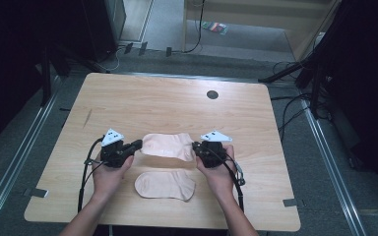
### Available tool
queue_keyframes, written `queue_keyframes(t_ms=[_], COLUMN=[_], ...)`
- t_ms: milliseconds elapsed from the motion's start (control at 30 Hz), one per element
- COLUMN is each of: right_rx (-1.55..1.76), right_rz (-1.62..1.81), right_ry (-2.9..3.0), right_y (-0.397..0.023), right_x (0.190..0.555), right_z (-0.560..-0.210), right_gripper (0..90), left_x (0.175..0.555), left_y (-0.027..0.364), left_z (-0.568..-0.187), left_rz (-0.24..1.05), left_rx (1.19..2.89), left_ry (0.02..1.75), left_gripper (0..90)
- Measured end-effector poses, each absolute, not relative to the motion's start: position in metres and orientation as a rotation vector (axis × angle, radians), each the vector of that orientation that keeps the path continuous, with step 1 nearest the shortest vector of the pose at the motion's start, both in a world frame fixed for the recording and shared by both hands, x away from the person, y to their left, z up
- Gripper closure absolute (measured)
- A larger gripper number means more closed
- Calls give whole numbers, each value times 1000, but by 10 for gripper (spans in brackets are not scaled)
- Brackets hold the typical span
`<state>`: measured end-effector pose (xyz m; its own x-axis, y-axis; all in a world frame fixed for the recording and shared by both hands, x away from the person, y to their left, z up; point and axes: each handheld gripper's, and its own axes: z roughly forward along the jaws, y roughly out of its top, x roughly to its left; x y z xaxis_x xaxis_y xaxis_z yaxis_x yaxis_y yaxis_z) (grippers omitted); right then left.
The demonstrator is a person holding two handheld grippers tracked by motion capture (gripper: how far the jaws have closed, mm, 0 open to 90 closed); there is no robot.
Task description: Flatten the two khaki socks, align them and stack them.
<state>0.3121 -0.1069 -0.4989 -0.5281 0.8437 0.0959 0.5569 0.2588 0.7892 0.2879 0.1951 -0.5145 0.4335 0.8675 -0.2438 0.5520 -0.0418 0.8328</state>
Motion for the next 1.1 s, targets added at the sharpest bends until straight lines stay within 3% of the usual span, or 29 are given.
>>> queue_keyframes(t_ms=[500, 1100], right_rx=[1273, 1260], right_rz=[1212, 1205], right_ry=[2196, 2266], right_y=[-113, -115], right_x=[278, 234], right_z=[-497, -504], right_gripper=[871, 871], left_x=[244, 195], left_y=[199, 198], left_z=[-502, -517], left_rz=[385, 341], left_rx=[1709, 1763], left_ry=[1180, 1190], left_gripper=[898, 898])
